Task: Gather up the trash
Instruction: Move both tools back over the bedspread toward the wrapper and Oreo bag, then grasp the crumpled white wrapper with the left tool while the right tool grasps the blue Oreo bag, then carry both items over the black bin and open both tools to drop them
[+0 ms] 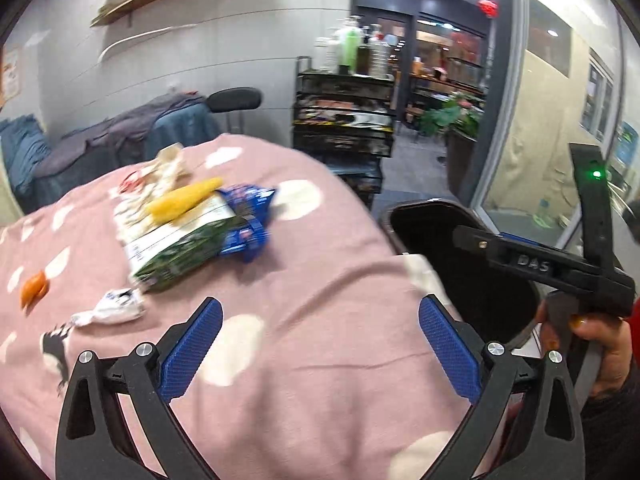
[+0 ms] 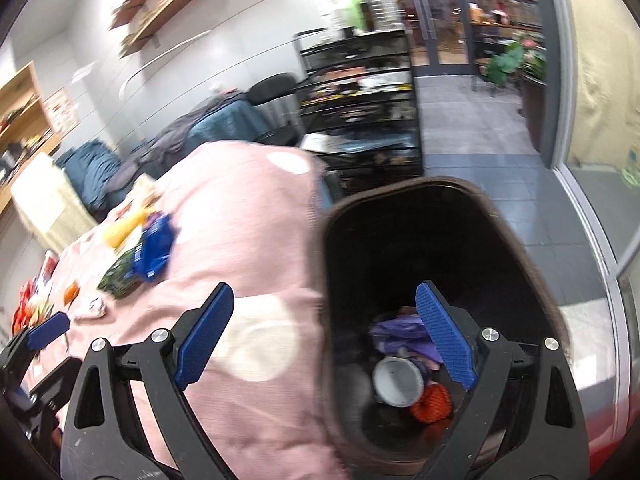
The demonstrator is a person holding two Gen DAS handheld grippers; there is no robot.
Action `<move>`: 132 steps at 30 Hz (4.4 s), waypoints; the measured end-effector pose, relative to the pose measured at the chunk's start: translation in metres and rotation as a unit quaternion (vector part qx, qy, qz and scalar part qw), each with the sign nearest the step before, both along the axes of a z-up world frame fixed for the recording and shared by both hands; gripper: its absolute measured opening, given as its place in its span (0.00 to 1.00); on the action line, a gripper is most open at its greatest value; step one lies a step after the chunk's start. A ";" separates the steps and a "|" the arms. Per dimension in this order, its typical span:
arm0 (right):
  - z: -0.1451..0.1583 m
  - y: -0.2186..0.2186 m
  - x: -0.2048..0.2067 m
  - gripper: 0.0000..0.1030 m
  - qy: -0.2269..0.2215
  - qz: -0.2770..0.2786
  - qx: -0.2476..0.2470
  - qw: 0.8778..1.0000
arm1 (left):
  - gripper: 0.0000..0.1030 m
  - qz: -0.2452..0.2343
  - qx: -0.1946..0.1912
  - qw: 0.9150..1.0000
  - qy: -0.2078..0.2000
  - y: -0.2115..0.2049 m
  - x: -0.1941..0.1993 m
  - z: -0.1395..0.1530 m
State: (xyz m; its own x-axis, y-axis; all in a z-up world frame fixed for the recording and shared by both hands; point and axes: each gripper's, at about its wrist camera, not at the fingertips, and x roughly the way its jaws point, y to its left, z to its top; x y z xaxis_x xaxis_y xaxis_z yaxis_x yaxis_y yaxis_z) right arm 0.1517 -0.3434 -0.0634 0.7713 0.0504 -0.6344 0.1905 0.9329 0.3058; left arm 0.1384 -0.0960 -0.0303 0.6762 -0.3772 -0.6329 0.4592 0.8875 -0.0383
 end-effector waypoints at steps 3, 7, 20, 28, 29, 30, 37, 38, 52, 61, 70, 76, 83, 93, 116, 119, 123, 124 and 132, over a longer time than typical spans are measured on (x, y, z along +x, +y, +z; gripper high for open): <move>0.003 0.023 0.009 0.89 0.001 0.032 0.002 0.999 | 0.95 0.036 0.003 0.999 0.002 0.029 0.008 -0.002; 0.009 0.057 0.021 0.89 0.001 0.083 0.004 0.997 | 0.95 0.085 0.009 0.996 0.003 0.070 0.015 -0.005; 0.018 0.136 0.058 0.89 0.006 0.177 -0.030 0.984 | 0.95 0.126 0.072 0.989 0.040 0.151 0.062 -0.022; 0.009 0.153 0.108 0.85 0.044 0.193 -0.029 0.980 | 0.95 0.064 0.146 0.986 0.047 0.116 0.092 -0.037; 0.008 0.156 0.115 0.82 0.050 0.197 -0.029 0.979 | 0.95 0.058 0.152 0.985 0.052 0.113 0.095 -0.039; 0.006 0.158 0.122 0.80 0.057 0.201 -0.028 0.978 | 0.93 0.053 0.155 0.985 0.055 0.110 0.098 -0.041; -0.013 0.161 0.150 0.19 0.103 0.219 -0.001 0.970 | 0.39 0.044 0.149 0.984 0.087 0.111 0.103 -0.052; -0.013 0.159 0.148 0.18 0.101 0.217 0.002 0.971 | 0.37 0.046 0.143 0.985 0.087 0.113 0.102 -0.052; 0.014 0.137 0.093 0.15 0.033 0.179 -0.022 0.983 | 0.34 0.107 0.008 0.993 0.042 0.145 0.059 -0.011; 0.026 0.112 0.058 0.15 0.011 0.160 -0.017 0.987 | 0.34 0.102 -0.032 0.994 0.034 0.135 0.037 -0.003; 0.024 0.081 0.030 0.15 0.004 0.123 -0.015 0.992 | 0.34 0.082 -0.054 0.995 0.032 0.111 0.024 0.003; 0.020 0.058 0.019 0.15 0.007 0.091 -0.021 0.996 | 0.34 0.058 -0.059 0.996 0.032 0.086 0.018 0.006; 0.018 0.026 0.004 0.15 0.008 0.044 -0.034 0.998 | 0.35 0.023 -0.056 0.998 0.031 0.053 0.013 0.010; -0.003 -0.024 -0.005 0.15 0.040 -0.018 -0.043 0.998 | 0.35 -0.027 -0.051 0.998 0.031 0.007 0.005 0.011; -0.089 -0.063 0.004 0.64 0.131 -0.073 -0.004 0.989 | 0.35 -0.085 -0.042 0.994 0.063 -0.054 0.008 0.000; -0.085 -0.065 -0.002 0.67 0.123 -0.079 0.001 0.989 | 0.35 -0.092 -0.040 0.993 0.064 -0.062 0.008 0.001; -0.077 -0.071 -0.009 0.70 0.108 -0.092 0.008 0.990 | 0.35 -0.106 -0.037 0.991 0.067 -0.076 0.009 0.001; -0.075 -0.073 -0.011 0.71 0.104 -0.096 0.010 0.990 | 0.35 -0.110 -0.037 0.991 0.068 -0.079 0.010 0.001; -0.057 -0.099 -0.031 0.77 0.074 -0.148 0.024 0.986 | 0.35 -0.142 -0.033 0.986 0.085 -0.116 0.016 0.001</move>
State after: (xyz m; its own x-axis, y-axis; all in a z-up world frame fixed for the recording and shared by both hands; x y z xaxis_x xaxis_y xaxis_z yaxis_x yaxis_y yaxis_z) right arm 0.1203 -0.4425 -0.1206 0.6556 -0.1312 -0.7436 0.4988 0.8146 0.2960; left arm 0.1547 -0.2120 -0.0296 0.4237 -0.5798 -0.6959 0.6710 0.7170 -0.1889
